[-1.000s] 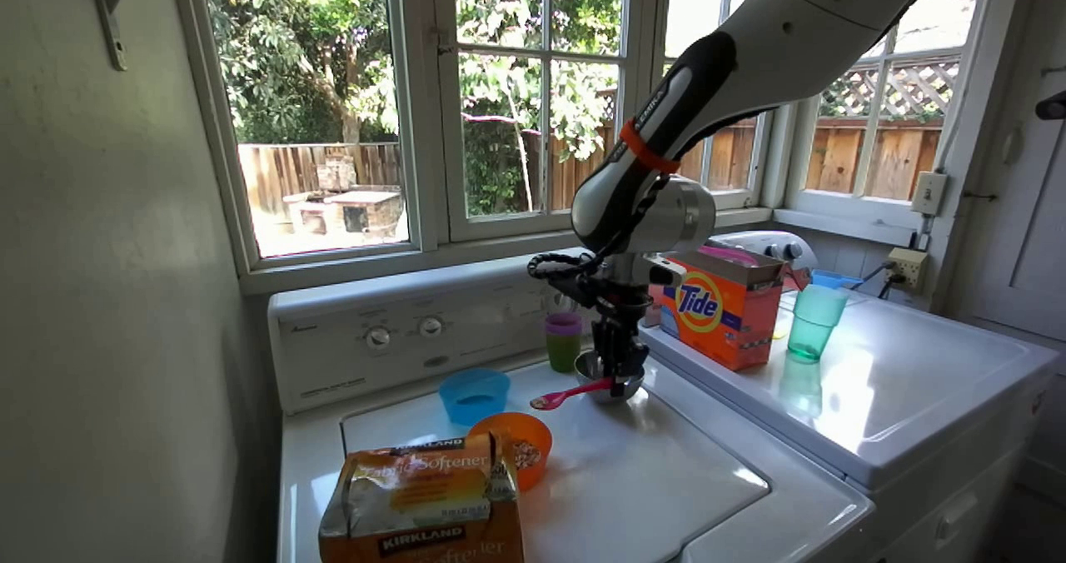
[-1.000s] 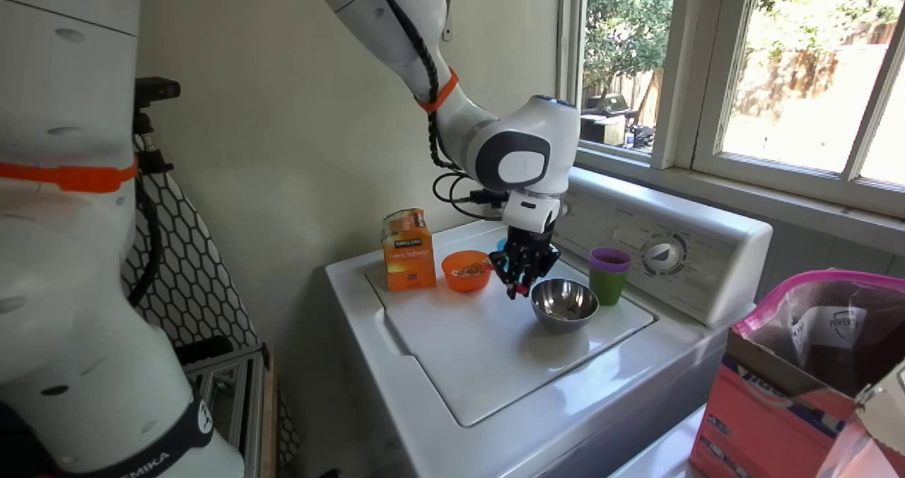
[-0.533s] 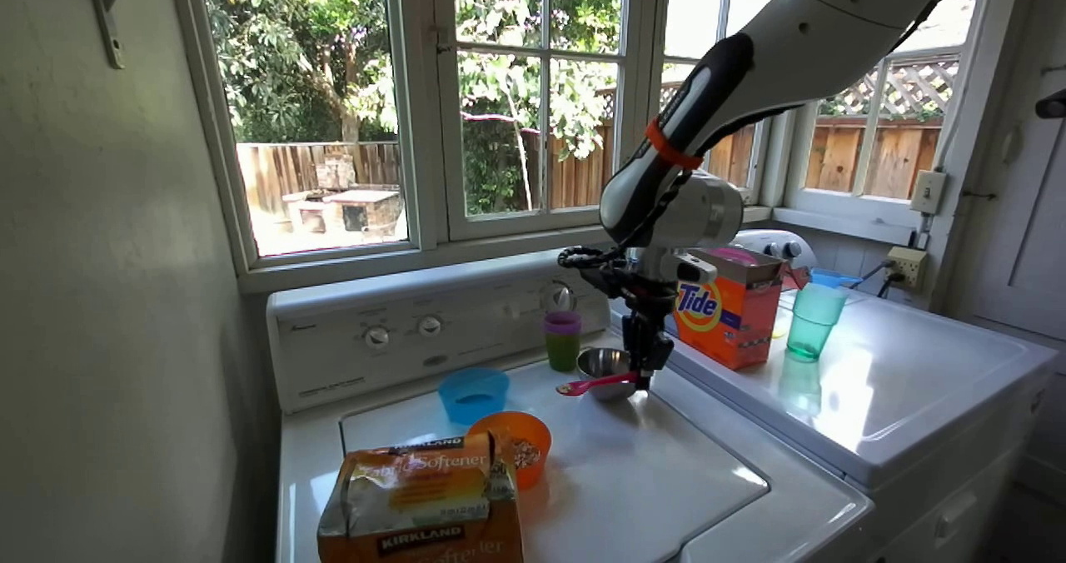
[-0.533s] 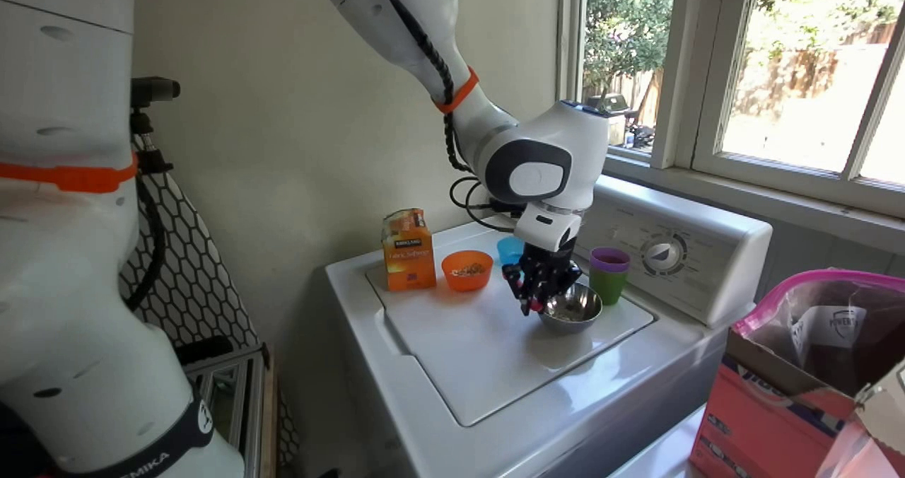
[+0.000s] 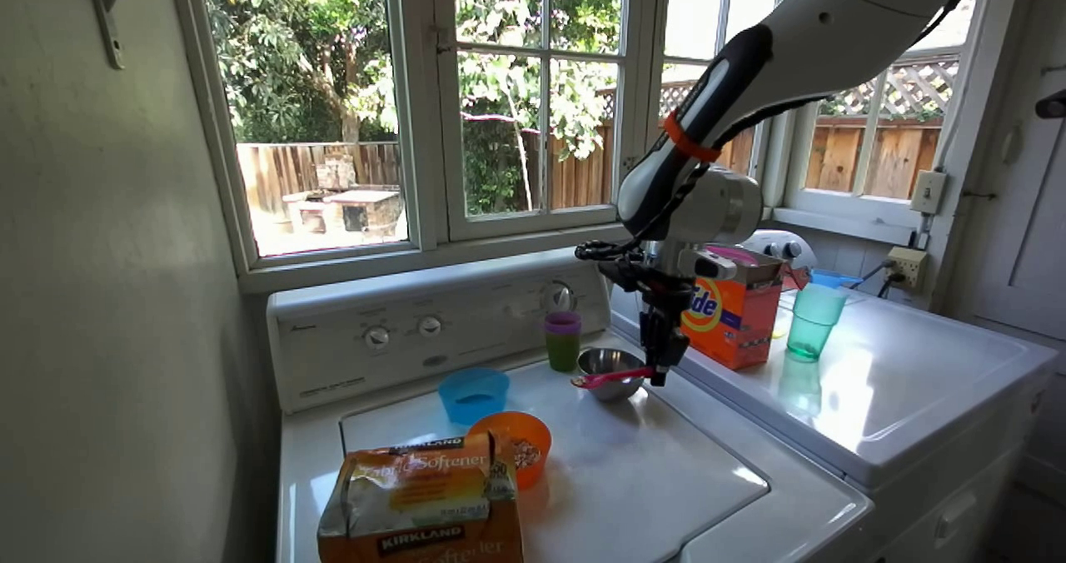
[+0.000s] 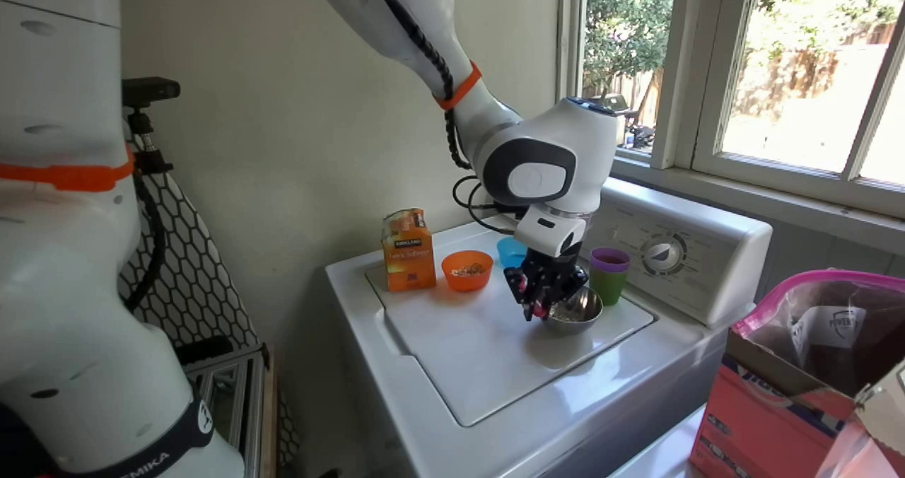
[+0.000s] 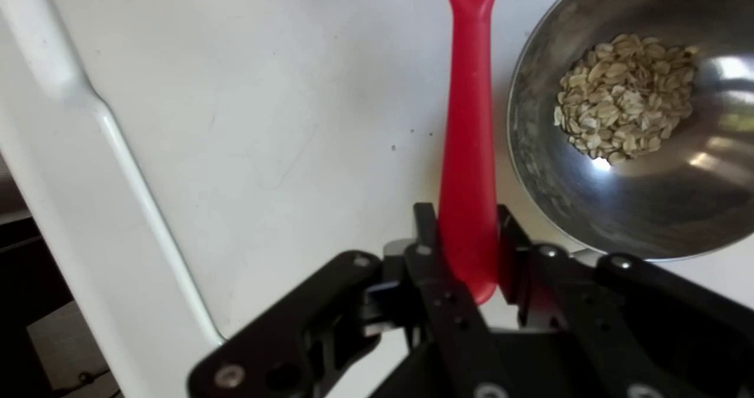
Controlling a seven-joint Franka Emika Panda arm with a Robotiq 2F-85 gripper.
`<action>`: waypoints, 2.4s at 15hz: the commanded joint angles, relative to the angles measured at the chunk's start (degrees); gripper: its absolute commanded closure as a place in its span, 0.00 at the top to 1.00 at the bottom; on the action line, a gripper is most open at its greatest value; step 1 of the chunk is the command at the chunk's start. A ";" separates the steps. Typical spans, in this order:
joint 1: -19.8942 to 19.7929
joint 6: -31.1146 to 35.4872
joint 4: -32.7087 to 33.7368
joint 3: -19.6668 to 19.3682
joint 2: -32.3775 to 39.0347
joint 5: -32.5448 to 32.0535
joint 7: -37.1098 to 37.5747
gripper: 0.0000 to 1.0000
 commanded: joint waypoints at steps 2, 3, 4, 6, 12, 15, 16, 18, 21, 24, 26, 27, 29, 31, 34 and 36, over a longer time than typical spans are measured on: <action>-0.56 -1.06 -3.76 -1.52 -3.50 0.63 2.11 0.06; -0.70 -0.86 -4.26 -1.89 -3.86 0.59 2.82 0.06; -0.99 -0.73 -4.80 -2.17 -4.22 0.92 3.23 0.06; -0.81 -0.27 -2.69 -1.94 -2.12 -0.08 2.17 0.26; -1.20 -0.27 -3.48 -2.06 -3.03 -0.08 2.26 0.06; -1.45 -0.58 -2.53 -2.74 -2.39 -0.35 3.59 0.06; -1.61 -0.74 -2.06 -3.13 -2.03 -0.37 4.39 0.06; -1.87 -0.75 -1.45 -4.03 -1.48 -0.70 6.12 0.06; -2.40 -1.07 -0.84 -5.00 -0.96 -0.43 8.38 0.06; -1.84 -1.56 0.43 -5.80 -0.34 -1.76 12.53 0.06; -1.30 -1.45 1.19 -5.95 0.12 -2.97 15.02 0.06; -1.06 -1.46 1.71 -6.00 0.40 -3.57 16.28 0.06; -0.24 -0.63 2.38 -6.44 0.83 -6.07 19.49 0.06; 0.76 1.32 2.38 -7.02 0.79 -10.35 22.33 0.06; 2.22 5.09 1.38 -8.11 0.05 -18.47 25.02 0.06; 3.41 7.59 0.97 -9.09 -0.06 -24.15 27.15 0.06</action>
